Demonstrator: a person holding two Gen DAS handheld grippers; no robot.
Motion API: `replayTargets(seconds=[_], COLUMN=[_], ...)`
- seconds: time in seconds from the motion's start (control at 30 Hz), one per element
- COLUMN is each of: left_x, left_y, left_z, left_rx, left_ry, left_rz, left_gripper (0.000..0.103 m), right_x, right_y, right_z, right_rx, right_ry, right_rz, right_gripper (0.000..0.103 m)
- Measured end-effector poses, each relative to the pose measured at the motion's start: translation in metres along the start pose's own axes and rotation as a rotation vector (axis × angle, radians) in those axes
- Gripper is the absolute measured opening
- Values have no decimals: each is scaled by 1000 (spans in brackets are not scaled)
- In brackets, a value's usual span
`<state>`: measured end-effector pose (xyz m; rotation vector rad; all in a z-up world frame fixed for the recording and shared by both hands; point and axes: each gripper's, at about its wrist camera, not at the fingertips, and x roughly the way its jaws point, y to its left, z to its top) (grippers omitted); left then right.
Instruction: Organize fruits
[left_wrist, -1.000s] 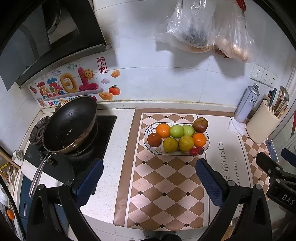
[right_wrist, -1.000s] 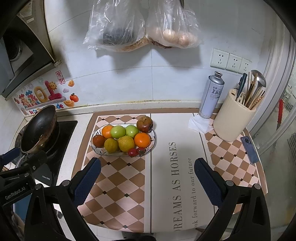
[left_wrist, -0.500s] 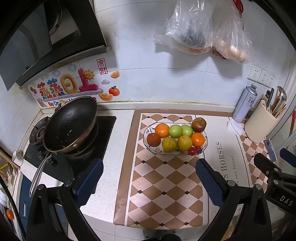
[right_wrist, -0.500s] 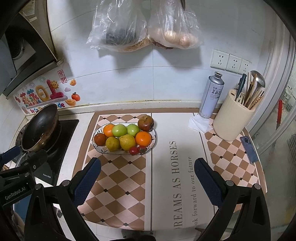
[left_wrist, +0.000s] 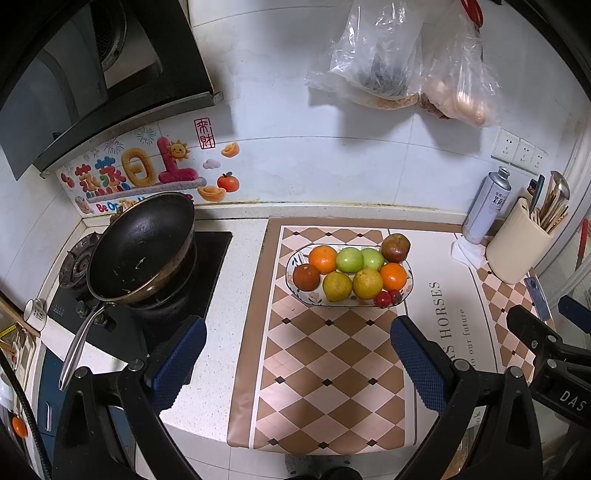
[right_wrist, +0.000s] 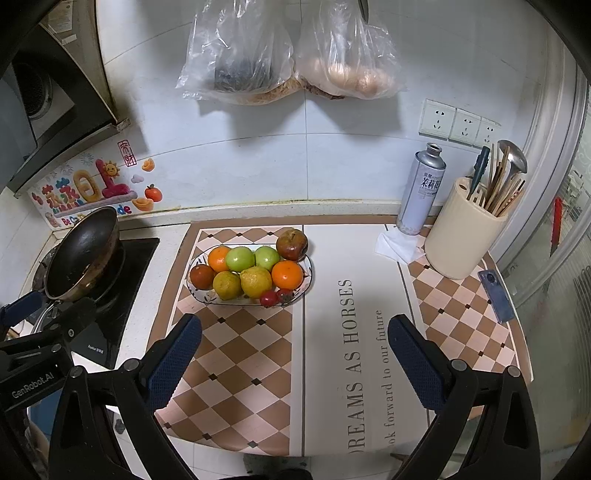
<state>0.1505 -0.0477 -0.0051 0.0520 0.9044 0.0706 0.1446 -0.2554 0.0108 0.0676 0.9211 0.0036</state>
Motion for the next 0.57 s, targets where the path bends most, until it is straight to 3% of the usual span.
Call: replayTargets(seconds=[0.57], left_x=[-2], left_y=[-1], left_z=[-2], left_rx=[0], left_ry=[-8], left_rz=[4], left_gripper=[102], right_x=[-7], right_y=[0], right_z=[-4], right_rx=[1], right_ry=[1], right_rz=[7], right_gripper=[103])
